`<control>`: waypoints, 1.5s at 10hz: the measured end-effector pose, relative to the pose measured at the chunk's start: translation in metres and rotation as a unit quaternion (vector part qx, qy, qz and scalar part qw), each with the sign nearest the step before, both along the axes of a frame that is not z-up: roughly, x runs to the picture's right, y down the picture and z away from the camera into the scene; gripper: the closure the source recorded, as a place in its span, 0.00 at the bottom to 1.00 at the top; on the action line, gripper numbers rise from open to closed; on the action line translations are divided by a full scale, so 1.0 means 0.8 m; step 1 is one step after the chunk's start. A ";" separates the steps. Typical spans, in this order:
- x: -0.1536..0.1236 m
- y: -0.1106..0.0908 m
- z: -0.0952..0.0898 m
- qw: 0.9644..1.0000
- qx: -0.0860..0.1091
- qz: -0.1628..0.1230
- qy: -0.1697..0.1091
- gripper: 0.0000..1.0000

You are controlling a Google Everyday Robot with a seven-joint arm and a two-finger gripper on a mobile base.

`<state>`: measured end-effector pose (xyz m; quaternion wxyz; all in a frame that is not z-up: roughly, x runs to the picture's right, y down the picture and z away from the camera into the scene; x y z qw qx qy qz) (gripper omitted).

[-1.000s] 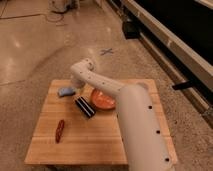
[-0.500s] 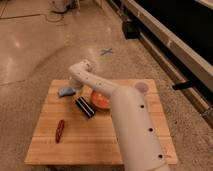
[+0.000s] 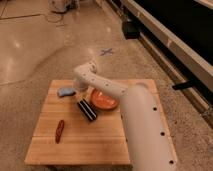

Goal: Push the eraser across the table

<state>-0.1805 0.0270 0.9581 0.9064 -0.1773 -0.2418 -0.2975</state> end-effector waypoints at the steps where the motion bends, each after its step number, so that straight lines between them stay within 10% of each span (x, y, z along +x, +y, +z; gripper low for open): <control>1: 0.005 0.009 -0.007 1.000 -0.007 0.001 0.000 0.35; 15: 0.106 0.130 -0.084 0.994 -0.102 -0.002 0.035 0.35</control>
